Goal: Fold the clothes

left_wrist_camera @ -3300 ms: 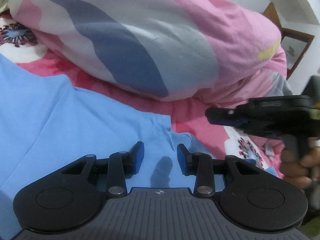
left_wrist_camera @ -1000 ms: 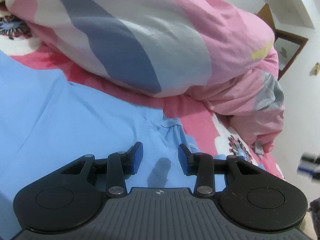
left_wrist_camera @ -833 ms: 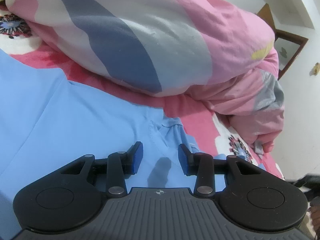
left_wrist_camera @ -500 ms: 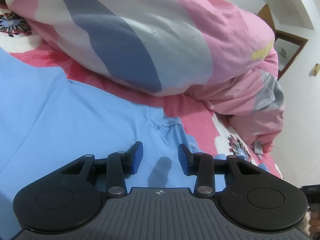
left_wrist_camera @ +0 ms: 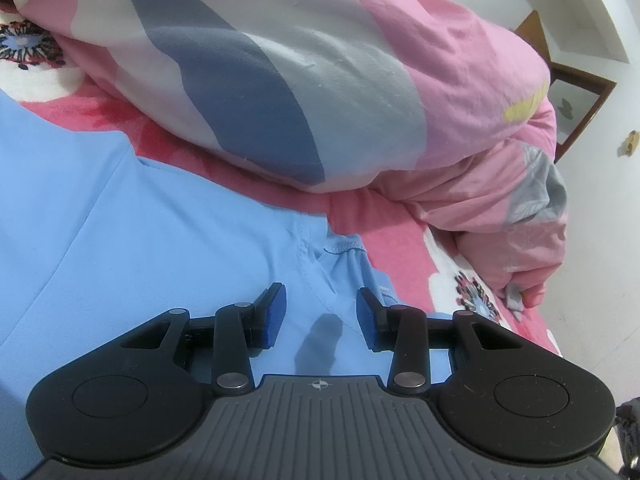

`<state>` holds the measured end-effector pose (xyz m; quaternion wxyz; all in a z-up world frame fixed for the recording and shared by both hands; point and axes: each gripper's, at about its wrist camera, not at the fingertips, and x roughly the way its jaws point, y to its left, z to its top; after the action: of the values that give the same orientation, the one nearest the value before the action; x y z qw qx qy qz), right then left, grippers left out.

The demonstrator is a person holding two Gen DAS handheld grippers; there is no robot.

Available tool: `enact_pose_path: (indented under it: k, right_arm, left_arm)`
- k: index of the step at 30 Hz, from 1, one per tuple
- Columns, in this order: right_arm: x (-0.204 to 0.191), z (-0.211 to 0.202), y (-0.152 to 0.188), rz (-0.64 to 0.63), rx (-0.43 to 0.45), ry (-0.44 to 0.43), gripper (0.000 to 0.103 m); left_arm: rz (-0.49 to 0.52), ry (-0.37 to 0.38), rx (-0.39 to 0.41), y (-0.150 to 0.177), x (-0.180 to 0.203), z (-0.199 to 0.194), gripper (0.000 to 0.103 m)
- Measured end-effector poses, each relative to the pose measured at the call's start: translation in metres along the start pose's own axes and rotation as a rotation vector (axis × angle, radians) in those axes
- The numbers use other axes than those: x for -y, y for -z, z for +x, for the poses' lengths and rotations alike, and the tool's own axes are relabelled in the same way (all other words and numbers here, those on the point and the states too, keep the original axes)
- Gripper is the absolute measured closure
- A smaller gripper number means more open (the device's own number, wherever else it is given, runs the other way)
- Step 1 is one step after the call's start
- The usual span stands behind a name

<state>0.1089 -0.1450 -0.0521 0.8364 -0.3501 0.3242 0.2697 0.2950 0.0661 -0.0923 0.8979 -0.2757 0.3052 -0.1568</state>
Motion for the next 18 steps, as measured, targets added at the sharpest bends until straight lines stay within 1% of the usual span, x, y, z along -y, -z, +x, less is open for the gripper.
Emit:
enact_pose_path:
  k: [1,2,4,6,8,9,10,12,14,18]
  right_arm:
    - [0.001,-0.004,-0.001,0.021,0.014,-0.008,0.061]
    - [0.008,-0.009,-0.002,0.071,0.038,-0.022,0.058]
    - [0.03,-0.019,-0.001,0.223,0.096,-0.063,0.051]
    - [0.059,-0.026,0.007,0.413,0.126,-0.082,0.051]
    - [0.085,-0.022,0.018,0.597,0.111,-0.08,0.051]
    - [0.095,-0.019,0.024,0.67,0.102,-0.084,0.051]
    - [0.104,-0.015,0.031,0.75,0.093,-0.101,0.051]
    - [0.11,-0.009,0.04,0.827,0.083,-0.138,0.054]
    - [0.11,0.003,0.039,0.823,0.063,-0.137,0.057]
    - [0.109,0.027,0.037,0.814,0.023,-0.134,0.057]
  left_arm:
    - [-0.001,0.001,0.0,0.0,0.0,0.0,0.064]
    - [-0.001,0.0,0.0,0.0,0.0,0.0,0.064]
    - [-0.001,0.0,-0.001,0.0,0.0,0.0,0.064]
    - [0.0,-0.001,-0.001,0.0,0.0,0.0,0.064]
    - [-0.001,-0.002,-0.001,0.0,0.0,0.0,0.064]
    - [-0.001,-0.002,-0.001,0.0,0.0,0.0,0.064]
    - [-0.002,-0.001,-0.001,0.0,0.0,0.0,0.064]
    - [-0.001,-0.001,-0.001,-0.001,0.0,0.0,0.064]
    - [-0.001,-0.001,-0.001,-0.001,0.0,0.0,0.064]
    - [-0.001,-0.002,-0.001,-0.001,0.0,0.0,0.064]
